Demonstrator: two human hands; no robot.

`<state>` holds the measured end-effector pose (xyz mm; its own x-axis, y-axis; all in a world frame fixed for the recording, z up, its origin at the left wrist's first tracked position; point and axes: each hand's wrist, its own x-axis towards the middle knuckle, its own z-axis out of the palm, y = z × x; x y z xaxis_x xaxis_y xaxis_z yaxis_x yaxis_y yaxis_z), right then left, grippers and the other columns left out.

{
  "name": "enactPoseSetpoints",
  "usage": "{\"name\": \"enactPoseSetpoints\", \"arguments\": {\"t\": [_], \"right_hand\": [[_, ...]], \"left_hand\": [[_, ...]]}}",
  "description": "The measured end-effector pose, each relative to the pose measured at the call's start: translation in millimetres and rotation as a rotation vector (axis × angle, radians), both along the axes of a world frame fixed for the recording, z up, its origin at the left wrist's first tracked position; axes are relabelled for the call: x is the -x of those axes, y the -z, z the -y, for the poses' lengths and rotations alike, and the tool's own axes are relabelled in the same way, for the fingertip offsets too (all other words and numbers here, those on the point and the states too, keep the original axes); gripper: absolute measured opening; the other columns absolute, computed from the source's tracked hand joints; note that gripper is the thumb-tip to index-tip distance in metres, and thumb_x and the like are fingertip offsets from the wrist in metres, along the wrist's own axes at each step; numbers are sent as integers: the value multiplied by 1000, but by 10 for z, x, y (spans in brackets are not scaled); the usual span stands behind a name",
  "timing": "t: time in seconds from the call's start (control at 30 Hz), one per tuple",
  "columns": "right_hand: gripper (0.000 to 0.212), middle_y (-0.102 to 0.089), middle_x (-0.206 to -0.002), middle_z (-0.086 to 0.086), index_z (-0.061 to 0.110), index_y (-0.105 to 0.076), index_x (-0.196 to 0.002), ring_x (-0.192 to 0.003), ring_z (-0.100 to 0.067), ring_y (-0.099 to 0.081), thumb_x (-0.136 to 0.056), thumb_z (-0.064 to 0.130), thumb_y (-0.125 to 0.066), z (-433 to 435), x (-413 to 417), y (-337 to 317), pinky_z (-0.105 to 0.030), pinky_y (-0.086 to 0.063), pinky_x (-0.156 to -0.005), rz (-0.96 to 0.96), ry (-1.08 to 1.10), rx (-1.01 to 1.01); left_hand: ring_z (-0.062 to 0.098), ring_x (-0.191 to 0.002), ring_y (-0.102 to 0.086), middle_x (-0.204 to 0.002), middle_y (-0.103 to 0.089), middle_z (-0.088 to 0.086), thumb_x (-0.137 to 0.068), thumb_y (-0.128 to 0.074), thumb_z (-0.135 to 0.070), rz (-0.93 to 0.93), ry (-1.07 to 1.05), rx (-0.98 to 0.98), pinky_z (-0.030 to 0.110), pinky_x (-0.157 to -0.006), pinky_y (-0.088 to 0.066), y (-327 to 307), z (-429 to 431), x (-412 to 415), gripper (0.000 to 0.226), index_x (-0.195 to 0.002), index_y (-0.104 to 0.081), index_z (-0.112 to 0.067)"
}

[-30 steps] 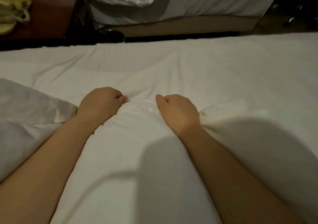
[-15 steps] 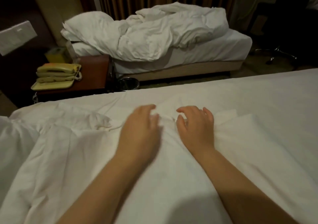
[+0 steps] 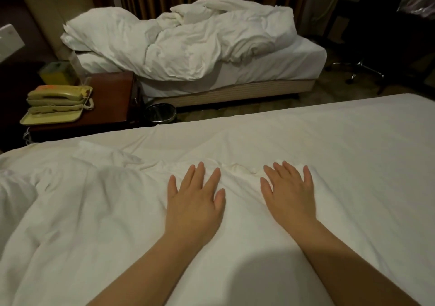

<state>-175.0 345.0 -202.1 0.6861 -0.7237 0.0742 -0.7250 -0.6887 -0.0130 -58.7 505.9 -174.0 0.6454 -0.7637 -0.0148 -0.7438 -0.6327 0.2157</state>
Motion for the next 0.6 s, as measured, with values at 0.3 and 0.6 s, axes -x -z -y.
{"name": "enactPoseSetpoints", "arguments": {"t": [0.3,0.6], "right_hand": [[54,-42,-148,9,34,-45,-141,-142,-14,-28,-98,52,-18,514,-233,878,-39,-8,-117,180,106,-153],[66,-70,-112,0,22,-71,-110,-109,-25,-63,-97,55,-15,624,-320,1239,-44,-42,-99,318,78,-79]], "left_hand": [[11,-146,-6,-159,-14,-9,-77,14,-54,19,-7,1,43,-116,-2,721,559,-502,78,-149,-12,-41],[10,-145,-12,-156,-23,-10,-76,10,-55,-28,-50,-25,44,-116,-5,1161,659,-571,80,-148,-20,-39]]}}
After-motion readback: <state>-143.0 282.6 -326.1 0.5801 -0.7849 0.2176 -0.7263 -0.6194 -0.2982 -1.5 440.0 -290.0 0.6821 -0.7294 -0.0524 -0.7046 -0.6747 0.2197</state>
